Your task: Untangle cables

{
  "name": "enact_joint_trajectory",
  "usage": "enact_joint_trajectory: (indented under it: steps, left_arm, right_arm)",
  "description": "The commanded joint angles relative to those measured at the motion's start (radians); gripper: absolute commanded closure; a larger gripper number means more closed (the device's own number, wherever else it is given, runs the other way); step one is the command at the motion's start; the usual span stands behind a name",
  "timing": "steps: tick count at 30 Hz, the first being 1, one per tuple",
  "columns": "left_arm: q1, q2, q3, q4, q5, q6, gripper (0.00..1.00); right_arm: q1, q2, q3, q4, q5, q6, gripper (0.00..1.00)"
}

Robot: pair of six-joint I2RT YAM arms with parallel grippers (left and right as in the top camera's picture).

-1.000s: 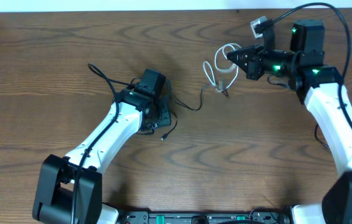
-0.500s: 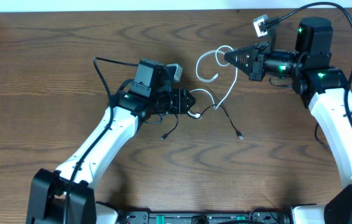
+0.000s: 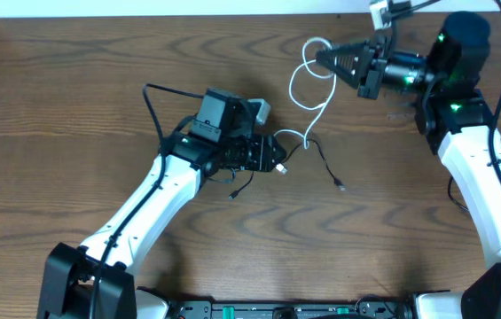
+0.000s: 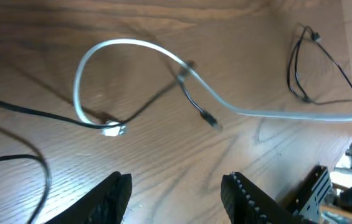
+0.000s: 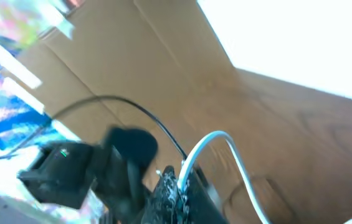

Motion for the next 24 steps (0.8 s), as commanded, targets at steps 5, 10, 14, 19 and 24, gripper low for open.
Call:
enact_joint_trajectory:
  steps: [5, 10, 14, 19, 24]
  left_arm:
    - [-0.016, -0.006, -0.002, 0.0, -0.018, 0.032, 0.48]
    - [-0.016, -0.006, -0.002, 0.001, -0.02, 0.036, 0.48]
    - [-0.016, -0.006, -0.002, 0.0, -0.02, 0.035, 0.48]
    - [-0.016, -0.006, -0.002, 0.0, -0.02, 0.035, 0.48]
    - [-0.016, -0.006, -0.002, -0.001, -0.02, 0.035, 0.48]
  right_arm:
    - [0.006, -0.023, 0.009, 0.407, -0.044, 0.422, 0.99]
    - [0.006, -0.023, 0.009, 0.729, -0.02, 0.605, 0.99]
    - [0.005, -0.023, 0.009, 0.727, 0.014, 0.609, 0.99]
    - [0.004, -0.023, 0.009, 0.613, 0.051, 0.521, 0.99]
    - [-0.004, -0.023, 0.009, 0.168, 0.243, 0.171, 0.99]
